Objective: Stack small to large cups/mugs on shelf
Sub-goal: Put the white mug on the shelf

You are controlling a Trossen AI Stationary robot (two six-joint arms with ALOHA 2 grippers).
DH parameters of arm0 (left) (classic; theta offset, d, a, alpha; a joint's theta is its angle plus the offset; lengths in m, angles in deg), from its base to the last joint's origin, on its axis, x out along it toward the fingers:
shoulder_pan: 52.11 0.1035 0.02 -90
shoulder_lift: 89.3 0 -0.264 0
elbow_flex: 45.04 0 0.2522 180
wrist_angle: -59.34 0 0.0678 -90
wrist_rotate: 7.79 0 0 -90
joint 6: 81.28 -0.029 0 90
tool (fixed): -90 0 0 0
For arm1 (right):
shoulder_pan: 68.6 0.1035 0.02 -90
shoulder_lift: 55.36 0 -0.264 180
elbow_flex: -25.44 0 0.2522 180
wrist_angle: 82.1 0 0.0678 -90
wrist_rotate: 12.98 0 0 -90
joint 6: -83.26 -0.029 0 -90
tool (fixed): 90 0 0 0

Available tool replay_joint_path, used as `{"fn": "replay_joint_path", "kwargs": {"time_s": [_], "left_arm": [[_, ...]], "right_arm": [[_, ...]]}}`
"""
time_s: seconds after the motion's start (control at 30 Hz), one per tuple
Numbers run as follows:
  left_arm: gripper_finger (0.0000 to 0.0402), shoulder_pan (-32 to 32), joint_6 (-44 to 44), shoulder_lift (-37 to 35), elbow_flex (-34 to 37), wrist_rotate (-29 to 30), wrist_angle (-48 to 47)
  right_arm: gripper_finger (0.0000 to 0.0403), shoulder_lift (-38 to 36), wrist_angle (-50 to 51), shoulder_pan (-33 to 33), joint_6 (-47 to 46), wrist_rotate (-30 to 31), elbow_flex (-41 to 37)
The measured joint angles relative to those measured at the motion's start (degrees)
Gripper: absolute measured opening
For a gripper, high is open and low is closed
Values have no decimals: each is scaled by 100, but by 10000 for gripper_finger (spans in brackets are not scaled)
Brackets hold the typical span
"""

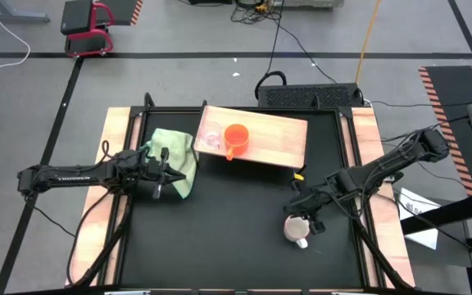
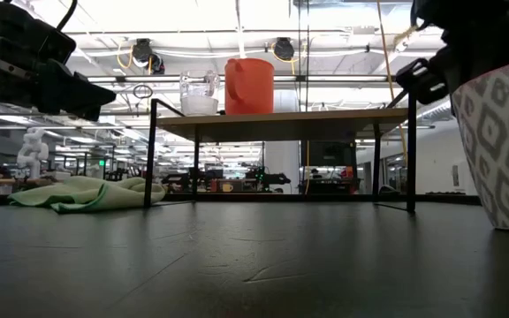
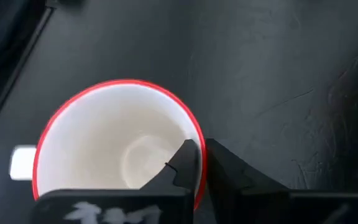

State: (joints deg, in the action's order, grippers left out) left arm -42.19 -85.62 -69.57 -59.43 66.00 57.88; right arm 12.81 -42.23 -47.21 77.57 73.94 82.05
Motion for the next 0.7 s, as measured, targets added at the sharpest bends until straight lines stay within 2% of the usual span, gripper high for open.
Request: {"fn": "replay_joint_path", "kwargs": {"time_s": [0.37,0.7], "left_arm": [[26,1,-6,0,0,2,-61],[26,0,-4,0,0,2,-298]], "right_arm": [[6,-32,41,-219,37,-177,-38],[3,-226,118,-221,329,-119,353]]}}
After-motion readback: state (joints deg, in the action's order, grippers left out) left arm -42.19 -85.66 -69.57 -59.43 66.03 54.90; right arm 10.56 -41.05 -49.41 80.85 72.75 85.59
